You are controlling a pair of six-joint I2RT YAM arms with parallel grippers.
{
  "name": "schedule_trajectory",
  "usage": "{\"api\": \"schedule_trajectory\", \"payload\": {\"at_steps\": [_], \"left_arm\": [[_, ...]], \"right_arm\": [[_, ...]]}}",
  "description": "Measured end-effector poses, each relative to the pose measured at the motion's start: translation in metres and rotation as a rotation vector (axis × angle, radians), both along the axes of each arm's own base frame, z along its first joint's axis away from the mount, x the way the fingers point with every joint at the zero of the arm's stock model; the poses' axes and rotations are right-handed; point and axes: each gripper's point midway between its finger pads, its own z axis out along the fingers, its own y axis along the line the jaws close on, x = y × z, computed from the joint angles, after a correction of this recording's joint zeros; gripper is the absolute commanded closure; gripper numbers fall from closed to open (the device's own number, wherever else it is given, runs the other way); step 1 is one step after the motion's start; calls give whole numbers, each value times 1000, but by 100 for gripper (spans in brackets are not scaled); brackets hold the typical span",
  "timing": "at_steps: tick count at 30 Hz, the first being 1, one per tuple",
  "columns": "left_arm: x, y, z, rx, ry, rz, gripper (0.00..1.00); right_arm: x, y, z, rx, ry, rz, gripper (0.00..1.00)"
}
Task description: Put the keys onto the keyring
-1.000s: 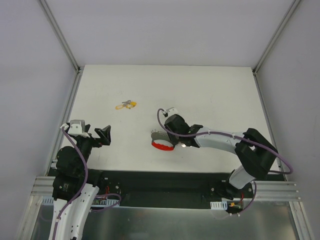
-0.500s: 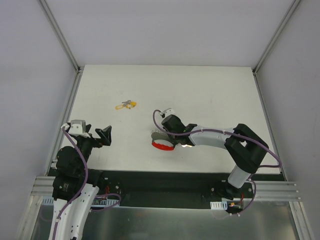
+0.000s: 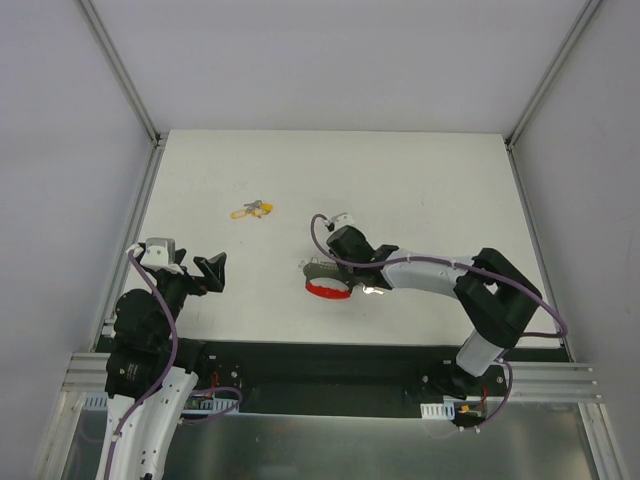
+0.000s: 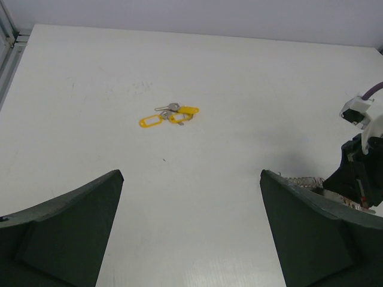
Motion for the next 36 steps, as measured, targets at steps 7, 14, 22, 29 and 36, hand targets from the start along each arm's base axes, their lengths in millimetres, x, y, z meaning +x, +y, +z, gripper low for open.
{"api": "schedule_trajectory", "payload": {"at_steps": [7, 14, 22, 29, 36], "left_arm": [[0, -3, -1, 0, 5, -16, 1], [0, -3, -1, 0, 6, -16, 1], [0, -4, -1, 0, 7, -20, 1], [-1, -5, -2, 0, 9, -29, 1], [-1, -9, -3, -1, 15, -53, 1]], "right_arm": [[28, -24, 28, 64, 9, -133, 99], [75, -47, 108, 263, -98, -299, 99], [46, -45, 115, 429, -66, -370, 99], [-6, -15, 56, 404, 85, -354, 99], [-38, 23, 27, 431, 170, -339, 99]]}}
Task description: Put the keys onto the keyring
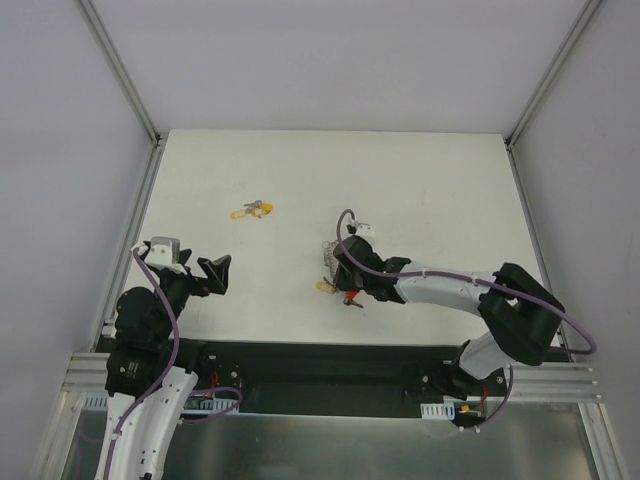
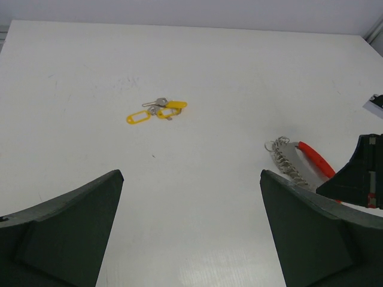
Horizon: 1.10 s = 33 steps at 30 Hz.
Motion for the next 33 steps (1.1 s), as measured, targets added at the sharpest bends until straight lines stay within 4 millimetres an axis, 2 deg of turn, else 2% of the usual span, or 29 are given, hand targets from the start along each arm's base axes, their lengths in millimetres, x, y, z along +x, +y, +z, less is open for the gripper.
{"api": "schedule_trajectory", "payload": {"at_steps": [5, 8, 11, 13, 17, 18, 19, 25, 26, 28, 32, 33], "left_arm": [[1, -4, -4, 1, 19, -22, 1], [1, -5, -5, 2, 27, -27, 1], [1, -7, -6, 2, 34, -40, 1], [1, -8, -7, 2, 38, -44, 1], [2, -9, -8, 3, 46, -50, 1], [2, -10, -8, 3, 47, -52, 1], [2, -10, -9, 3, 49, -55, 1], [3, -14, -11, 1, 65, -74, 1], [4, -14, -13, 1, 73, -75, 1], [5, -18, -17, -9, 103, -91, 1], [12, -34, -26, -41, 216, -161, 1], [14, -39, -29, -51, 253, -184, 1]], "right_arm": [[-5, 18, -18, 12, 39, -18, 99], [-1, 28, -19, 26, 35, -40, 99], [2, 35, -17, 42, 26, -60, 95], [5, 39, -15, 51, 18, -75, 86], [10, 44, -7, 66, -2, -89, 77], [11, 45, -5, 69, -7, -89, 70], [12, 47, -3, 72, -12, -87, 68], [18, 53, 11, 51, -62, -25, 66], [18, 51, 12, 40, -69, -11, 62], [18, 47, 17, 7, -91, 31, 61], [22, 34, 40, -19, -162, 127, 60], [23, 29, 46, -24, -181, 155, 54]]}}
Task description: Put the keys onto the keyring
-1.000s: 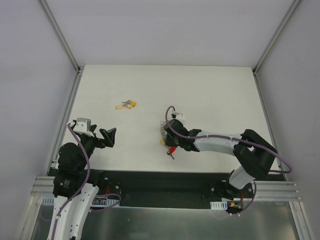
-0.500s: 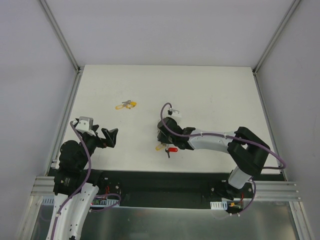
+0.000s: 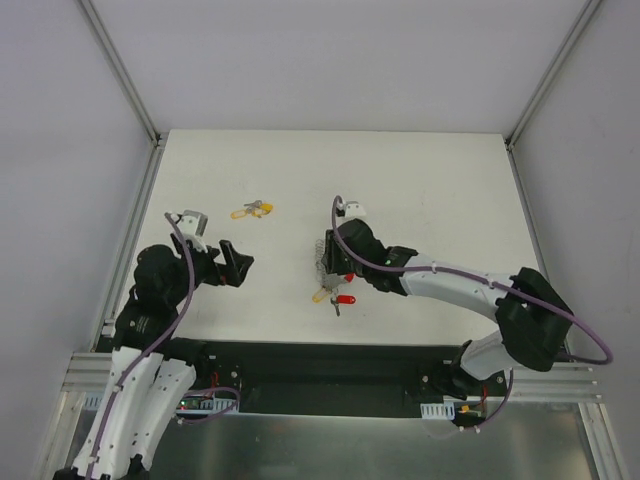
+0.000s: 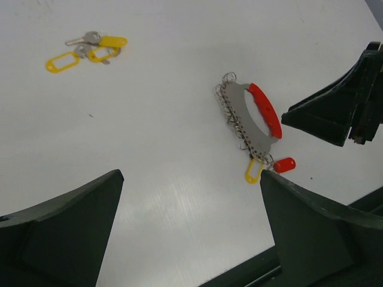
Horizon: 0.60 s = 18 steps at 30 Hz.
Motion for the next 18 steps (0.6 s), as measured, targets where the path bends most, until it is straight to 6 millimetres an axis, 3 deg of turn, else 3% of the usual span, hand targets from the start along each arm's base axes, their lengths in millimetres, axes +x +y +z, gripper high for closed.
{"api": "schedule_trajectory", "payload": {"at_steps": [4, 7, 9, 15, 18], "left_arm": [[6, -20, -14, -50, 152, -83, 1], [9, -29, -24, -83, 242, -114, 1], [8, -35, -28, -102, 278, -130, 1], [13, -61, -24, -140, 280, -175, 1], [28, -65, -33, -117, 289, -126, 1]], "right_arm": [[4, -25, 16, -26, -65, 92, 38], [5, -42, 18, -48, -86, 151, 37], [7, -51, 20, -50, -93, 185, 30], [8, -60, 37, 15, -107, 274, 21], [8, -65, 46, 33, -118, 293, 20]]}}
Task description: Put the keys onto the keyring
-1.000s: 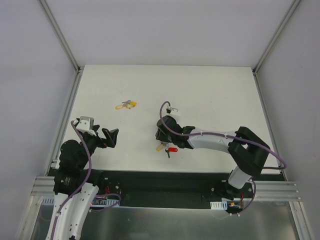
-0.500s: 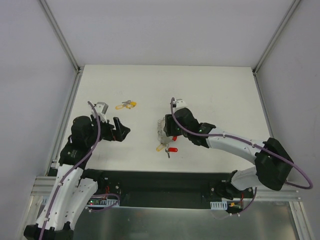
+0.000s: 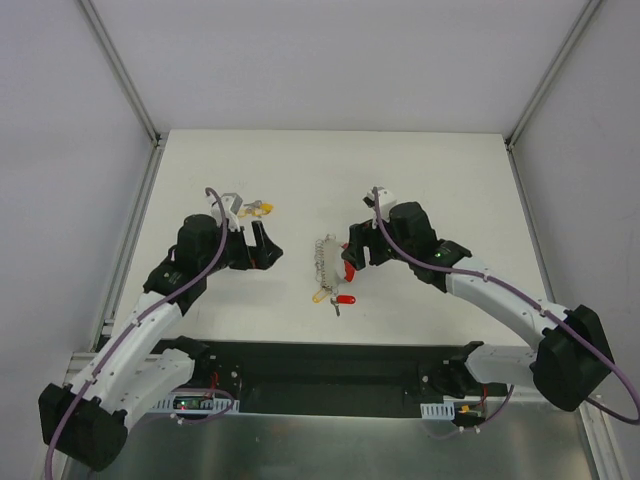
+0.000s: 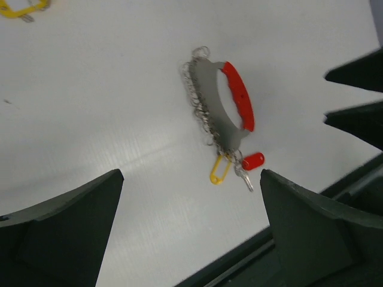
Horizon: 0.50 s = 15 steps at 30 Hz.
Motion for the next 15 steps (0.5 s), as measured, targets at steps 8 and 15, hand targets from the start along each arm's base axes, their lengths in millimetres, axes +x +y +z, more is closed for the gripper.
{"api": "schedule_trajectory", "payload": {"at_steps": [8, 15], "left_arm": [[75, 23, -40, 214, 119, 241, 21], [157, 17, -50, 307, 137, 347, 49]], "right_arm": [[-8, -6, 15, 8, -27, 30, 14], [-10, -18, 14, -10, -60, -1, 4]]}}
